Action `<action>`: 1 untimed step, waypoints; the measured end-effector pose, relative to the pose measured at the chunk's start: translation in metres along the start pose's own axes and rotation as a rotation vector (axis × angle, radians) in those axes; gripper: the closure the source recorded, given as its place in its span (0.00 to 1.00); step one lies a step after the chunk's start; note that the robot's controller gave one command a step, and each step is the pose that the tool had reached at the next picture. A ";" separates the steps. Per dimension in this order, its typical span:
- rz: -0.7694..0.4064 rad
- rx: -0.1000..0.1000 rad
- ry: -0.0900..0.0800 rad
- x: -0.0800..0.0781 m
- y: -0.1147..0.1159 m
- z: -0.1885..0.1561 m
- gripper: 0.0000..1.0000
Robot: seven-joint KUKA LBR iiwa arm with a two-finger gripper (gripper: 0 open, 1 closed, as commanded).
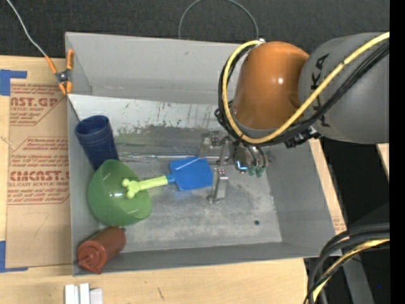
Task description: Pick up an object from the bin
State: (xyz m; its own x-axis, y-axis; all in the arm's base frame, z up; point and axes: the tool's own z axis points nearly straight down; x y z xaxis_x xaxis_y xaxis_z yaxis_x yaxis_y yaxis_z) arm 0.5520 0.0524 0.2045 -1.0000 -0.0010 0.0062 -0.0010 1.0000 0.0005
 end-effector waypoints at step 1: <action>0.001 -0.001 -0.008 -0.001 0.000 -0.005 0.00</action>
Offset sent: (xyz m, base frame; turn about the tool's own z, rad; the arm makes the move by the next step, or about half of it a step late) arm -0.0072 0.0172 -0.0964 0.0509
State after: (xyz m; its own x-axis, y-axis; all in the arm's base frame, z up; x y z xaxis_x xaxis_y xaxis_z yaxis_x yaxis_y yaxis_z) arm 0.5535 0.0521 0.2092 -1.0000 0.0000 -0.0017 -0.0001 1.0000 0.0012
